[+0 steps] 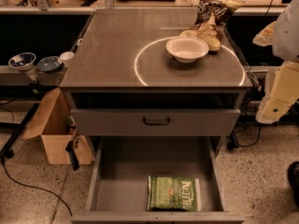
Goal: Pick green jalapeno chip bag from middle drawer and place on counter
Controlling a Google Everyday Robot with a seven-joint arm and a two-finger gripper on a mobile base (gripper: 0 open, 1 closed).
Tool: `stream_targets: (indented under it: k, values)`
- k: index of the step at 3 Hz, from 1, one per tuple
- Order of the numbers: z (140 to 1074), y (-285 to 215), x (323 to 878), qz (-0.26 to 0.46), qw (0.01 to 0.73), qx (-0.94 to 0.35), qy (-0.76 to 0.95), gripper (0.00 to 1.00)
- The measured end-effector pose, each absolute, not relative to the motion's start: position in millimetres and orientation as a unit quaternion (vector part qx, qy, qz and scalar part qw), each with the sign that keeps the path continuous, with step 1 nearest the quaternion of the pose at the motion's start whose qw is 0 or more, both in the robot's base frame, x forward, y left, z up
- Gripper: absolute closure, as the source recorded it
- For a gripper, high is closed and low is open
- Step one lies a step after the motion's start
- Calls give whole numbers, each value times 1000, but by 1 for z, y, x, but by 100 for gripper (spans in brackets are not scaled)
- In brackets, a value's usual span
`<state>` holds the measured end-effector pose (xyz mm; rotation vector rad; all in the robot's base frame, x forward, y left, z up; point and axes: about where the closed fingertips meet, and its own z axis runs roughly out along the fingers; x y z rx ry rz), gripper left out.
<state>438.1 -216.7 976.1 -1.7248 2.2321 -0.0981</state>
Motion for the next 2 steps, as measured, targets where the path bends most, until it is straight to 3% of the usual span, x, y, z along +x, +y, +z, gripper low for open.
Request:
stream_targets:
  k: [2]
  values:
    - [975, -218, 437, -35, 164, -612, 773, 0]
